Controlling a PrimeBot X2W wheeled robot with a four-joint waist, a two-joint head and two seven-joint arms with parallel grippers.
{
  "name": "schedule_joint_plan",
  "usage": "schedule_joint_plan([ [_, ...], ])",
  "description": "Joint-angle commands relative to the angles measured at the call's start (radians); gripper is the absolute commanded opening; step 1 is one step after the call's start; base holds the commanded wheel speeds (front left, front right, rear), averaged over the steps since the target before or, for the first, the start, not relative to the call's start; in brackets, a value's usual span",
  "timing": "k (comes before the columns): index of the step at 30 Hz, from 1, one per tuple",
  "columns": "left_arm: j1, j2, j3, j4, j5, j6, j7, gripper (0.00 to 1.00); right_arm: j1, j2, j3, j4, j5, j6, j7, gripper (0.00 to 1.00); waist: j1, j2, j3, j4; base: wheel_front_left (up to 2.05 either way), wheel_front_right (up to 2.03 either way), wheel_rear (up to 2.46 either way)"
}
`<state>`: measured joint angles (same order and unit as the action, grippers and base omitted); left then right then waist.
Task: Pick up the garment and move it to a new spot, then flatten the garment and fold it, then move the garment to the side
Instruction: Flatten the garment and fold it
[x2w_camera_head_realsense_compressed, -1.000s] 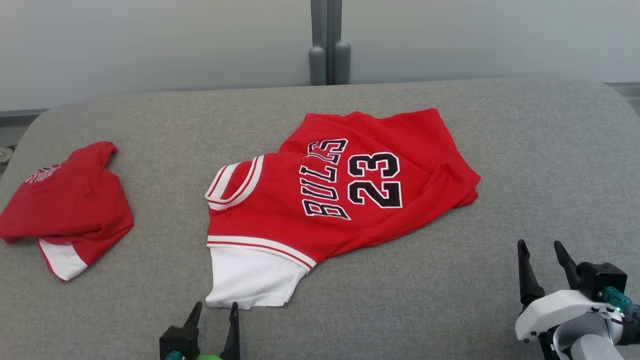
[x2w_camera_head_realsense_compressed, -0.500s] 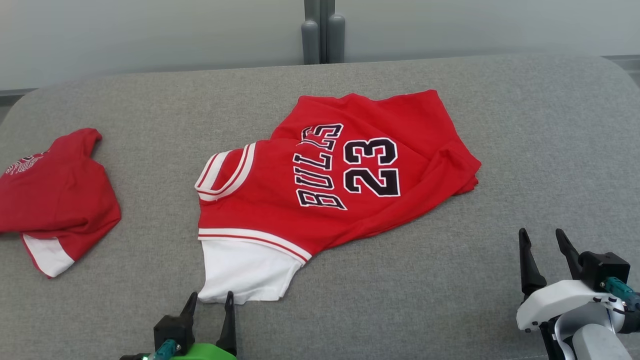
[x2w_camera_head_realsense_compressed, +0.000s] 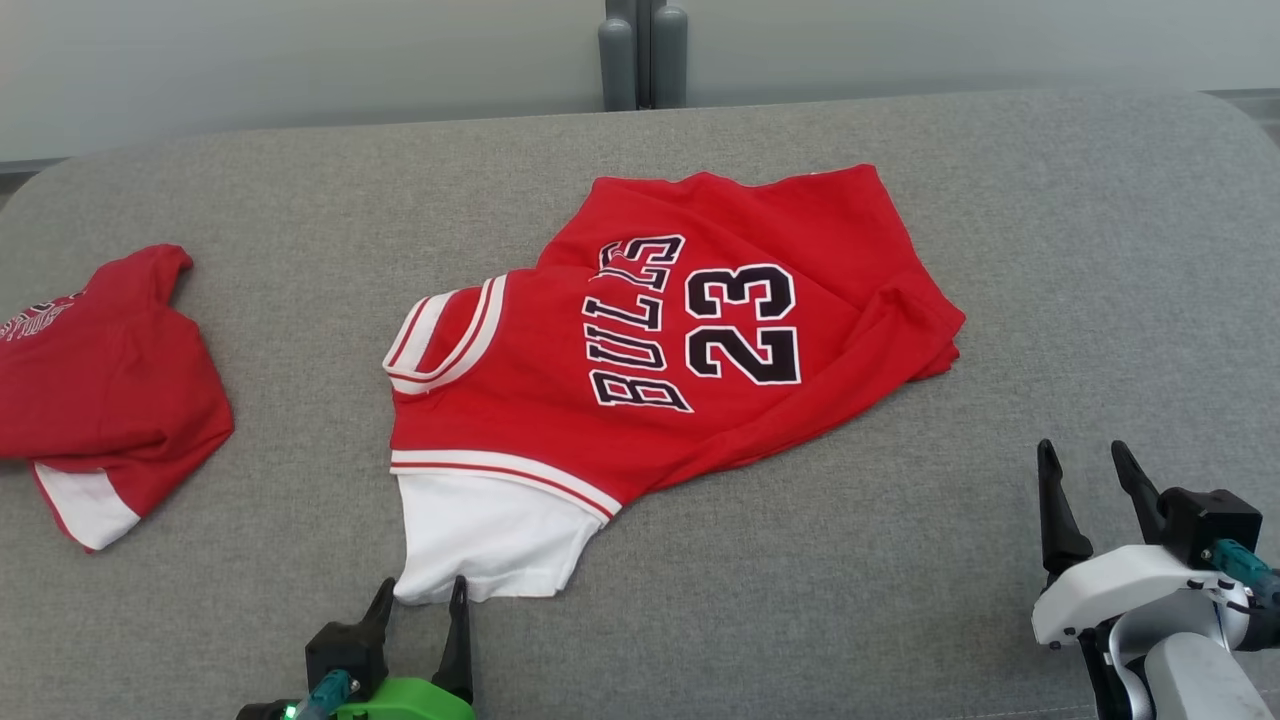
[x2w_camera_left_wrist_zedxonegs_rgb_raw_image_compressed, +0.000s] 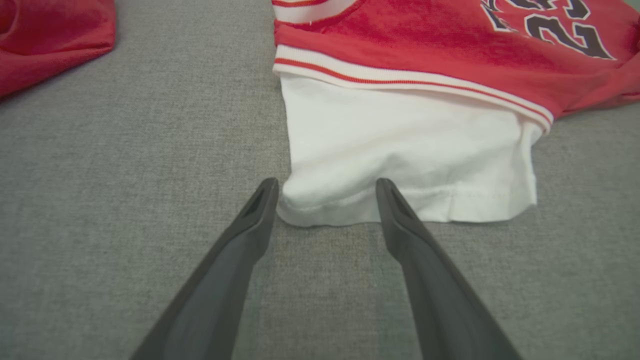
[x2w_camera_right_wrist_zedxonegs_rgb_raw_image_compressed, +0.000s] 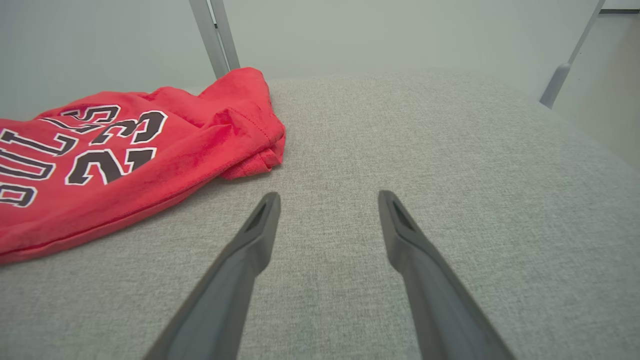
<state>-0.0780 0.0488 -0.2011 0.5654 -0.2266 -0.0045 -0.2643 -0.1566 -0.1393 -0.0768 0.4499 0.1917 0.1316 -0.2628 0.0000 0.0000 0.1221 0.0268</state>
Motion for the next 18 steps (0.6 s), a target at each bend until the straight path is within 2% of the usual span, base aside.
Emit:
schedule_joint_plan([
  [1, -0.016, 0.004, 0.002, 0.006, -0.003, -0.003, 0.0, 1.0, -0.012, -0.004, -0.002, -0.001, 0.008, -0.002, -0.003, 1.0, 0.0, 0.0, 0.002, 0.001, 0.0, 0.0, 0.0],
  [8, -0.022, 0.004, -0.005, 0.026, -0.023, -0.011, 0.0, 1.0, -0.022, -0.004, -0.002, -0.004, 0.011, -0.002, -0.003, 1.0, 0.0, 0.0, 0.014, 0.006, 0.0, 0.0, 0.0],
  [9, -0.028, 0.003, -0.007, 0.027, -0.026, -0.013, 0.0, 0.89, -0.024, -0.004, -0.002, -0.004, 0.011, -0.002, -0.003, 1.0, 0.0, 0.0, 0.016, 0.007, 0.0, 0.0, 0.0],
  [10, -0.031, 0.004, -0.008, 0.027, -0.027, -0.014, 0.0, 0.53, -0.025, -0.005, -0.002, -0.005, 0.011, -0.002, -0.003, 1.0, 0.0, 0.0, 0.018, 0.008, 0.0, 0.0, 0.0],
  [11, -0.032, 0.004, -0.01, 0.025, -0.026, -0.016, 0.0, 0.35, -0.027, -0.005, -0.002, -0.005, 0.011, -0.002, -0.003, 1.0, 0.0, 0.0, 0.021, 0.009, 0.0, 0.0, 0.0],
  [12, -0.033, 0.004, -0.01, 0.025, -0.024, -0.016, 0.0, 0.01, -0.029, -0.007, 0.0, -0.004, 0.01, -0.002, -0.003, 1.0, 0.0, 0.0, 0.022, 0.011, 0.0, 0.0, 0.0],
  [18, -0.059, 0.004, -0.031, 0.043, -0.032, -0.033, 0.0, 0.0, -0.067, -0.044, 0.033, 0.03, -0.018, -0.002, -0.003, 1.0, 0.0, 0.0, 0.049, 0.035, 0.0, 0.0, 0.0],
])
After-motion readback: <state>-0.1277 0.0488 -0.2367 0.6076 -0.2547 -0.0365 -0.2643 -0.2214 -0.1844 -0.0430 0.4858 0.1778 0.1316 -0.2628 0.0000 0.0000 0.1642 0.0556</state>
